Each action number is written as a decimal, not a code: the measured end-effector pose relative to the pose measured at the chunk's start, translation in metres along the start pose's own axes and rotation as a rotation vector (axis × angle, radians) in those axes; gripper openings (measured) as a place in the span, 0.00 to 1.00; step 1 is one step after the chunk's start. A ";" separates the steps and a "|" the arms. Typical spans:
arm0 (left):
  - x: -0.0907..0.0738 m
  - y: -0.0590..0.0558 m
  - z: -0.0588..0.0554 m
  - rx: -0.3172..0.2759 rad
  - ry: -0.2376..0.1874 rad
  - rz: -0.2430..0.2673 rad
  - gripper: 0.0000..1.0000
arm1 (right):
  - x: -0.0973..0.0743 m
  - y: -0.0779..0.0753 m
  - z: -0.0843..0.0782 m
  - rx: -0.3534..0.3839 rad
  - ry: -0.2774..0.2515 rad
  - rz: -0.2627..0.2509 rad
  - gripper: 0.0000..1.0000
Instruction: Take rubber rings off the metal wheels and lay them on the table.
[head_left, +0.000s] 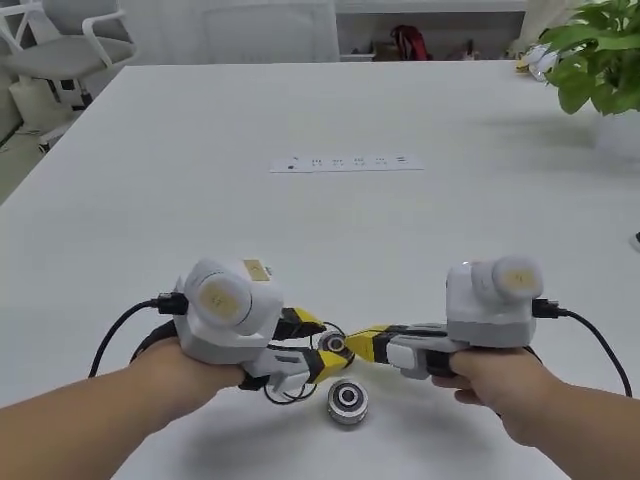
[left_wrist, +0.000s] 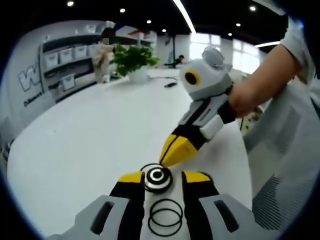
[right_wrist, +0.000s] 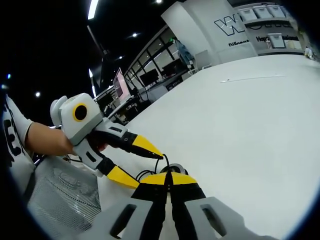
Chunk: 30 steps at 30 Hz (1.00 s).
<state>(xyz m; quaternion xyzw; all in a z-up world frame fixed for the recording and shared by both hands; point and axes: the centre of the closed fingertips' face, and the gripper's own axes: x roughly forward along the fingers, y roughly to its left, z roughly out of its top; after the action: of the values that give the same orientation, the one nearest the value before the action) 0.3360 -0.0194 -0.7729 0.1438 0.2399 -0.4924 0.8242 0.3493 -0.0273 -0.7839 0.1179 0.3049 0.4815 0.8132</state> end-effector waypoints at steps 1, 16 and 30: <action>-0.002 0.001 0.002 0.000 -0.009 0.005 0.33 | 0.000 0.000 0.000 0.002 -0.001 0.001 0.00; -0.035 0.006 0.006 -0.029 -0.058 0.027 0.51 | -0.002 0.005 0.007 0.026 -0.027 0.024 0.00; -0.055 0.001 0.004 -0.007 -0.074 0.024 0.65 | 0.000 0.013 0.010 0.037 -0.029 0.046 0.00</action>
<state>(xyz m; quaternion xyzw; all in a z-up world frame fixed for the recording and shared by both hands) 0.3157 0.0203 -0.7397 0.1252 0.2092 -0.4867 0.8389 0.3460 -0.0195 -0.7698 0.1470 0.2992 0.4925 0.8040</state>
